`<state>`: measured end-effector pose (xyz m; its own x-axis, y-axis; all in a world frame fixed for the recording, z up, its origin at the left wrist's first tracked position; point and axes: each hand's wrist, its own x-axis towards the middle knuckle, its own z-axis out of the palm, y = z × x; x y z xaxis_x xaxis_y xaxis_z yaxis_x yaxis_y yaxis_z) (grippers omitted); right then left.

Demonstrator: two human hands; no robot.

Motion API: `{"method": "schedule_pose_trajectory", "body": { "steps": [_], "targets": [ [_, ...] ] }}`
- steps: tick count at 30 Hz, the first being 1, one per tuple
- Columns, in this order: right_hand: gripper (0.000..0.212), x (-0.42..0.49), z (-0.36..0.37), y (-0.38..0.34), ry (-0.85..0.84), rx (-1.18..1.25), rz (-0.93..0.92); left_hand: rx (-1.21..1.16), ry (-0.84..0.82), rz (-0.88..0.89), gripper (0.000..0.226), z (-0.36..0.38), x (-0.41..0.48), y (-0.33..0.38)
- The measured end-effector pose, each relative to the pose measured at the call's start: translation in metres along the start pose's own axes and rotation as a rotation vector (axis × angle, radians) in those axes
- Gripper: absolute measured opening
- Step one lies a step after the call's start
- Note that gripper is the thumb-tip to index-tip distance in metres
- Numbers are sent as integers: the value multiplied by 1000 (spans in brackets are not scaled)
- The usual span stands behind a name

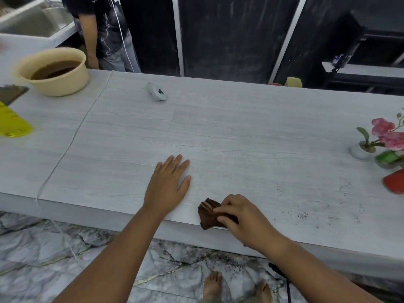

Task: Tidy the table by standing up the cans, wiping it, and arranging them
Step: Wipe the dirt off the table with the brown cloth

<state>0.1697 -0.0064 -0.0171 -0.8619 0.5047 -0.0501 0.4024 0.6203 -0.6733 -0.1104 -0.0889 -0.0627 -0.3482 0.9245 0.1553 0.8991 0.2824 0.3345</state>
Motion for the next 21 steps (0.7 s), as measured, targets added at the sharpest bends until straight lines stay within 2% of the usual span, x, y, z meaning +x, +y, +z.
{"method": "schedule_pose_trajectory", "body": {
  "steps": [3, 8, 12, 16, 21],
  "targets": [
    [23, 23, -21, -1, 38, 105, 59, -9, 8, -10, 62, -1, 1, 1],
    [21, 113, -68, 15, 263, 58, 140, -22, 22, -14, 61, 0, 1, 1],
    [24, 160, -78, 38, 231, -54, 198, -31, 22, -22, 61, 1, 2, 0],
    [28, 140, -57, 43, 163, -118, 159, -44, 37, -18, 60, 1, 4, -1],
    [27, 62, -24, 26, 156, -105, 22, -63, 44, -23, 57, 0, 5, 0]
  ]
}}
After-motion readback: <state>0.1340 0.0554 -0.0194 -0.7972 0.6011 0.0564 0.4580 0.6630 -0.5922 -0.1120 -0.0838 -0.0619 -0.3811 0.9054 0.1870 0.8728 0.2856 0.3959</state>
